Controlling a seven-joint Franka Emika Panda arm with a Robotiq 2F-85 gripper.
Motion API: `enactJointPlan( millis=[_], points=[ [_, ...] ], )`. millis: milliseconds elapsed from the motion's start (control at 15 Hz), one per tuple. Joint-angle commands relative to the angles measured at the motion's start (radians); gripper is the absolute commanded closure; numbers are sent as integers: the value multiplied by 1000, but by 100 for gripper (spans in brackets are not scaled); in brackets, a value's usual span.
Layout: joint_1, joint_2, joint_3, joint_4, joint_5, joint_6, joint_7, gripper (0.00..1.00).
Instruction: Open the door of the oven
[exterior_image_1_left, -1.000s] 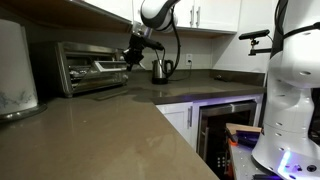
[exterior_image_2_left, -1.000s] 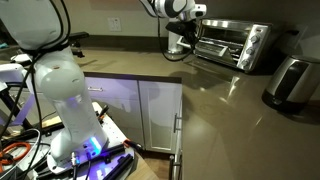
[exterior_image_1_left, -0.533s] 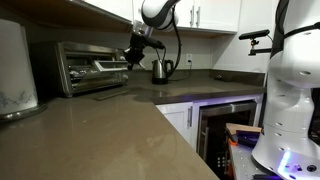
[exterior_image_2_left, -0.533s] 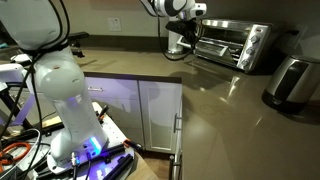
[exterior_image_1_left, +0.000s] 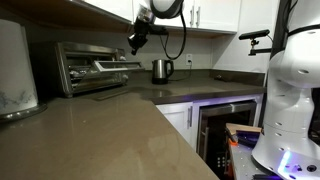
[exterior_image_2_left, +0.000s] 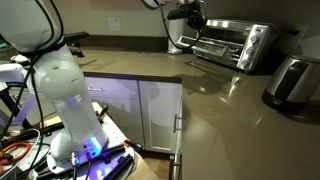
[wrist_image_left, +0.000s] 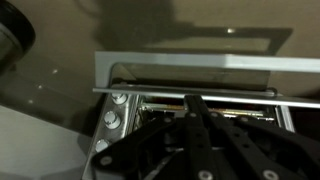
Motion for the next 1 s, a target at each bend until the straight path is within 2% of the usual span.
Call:
enactJointPlan(
  millis=[0,133,333,600,867,933],
  points=[
    [-25,42,8,14,-54,169,64,100],
    [-22,79,4,16,-57,268,101,100],
    [-13,136,5,22,-35,342,111,100],
    [8,151,17,8,26,282,87,100],
    [28,140,31,0,146,205,40,100],
    [44,139,22,3,211,184,-1,100]
  ],
)
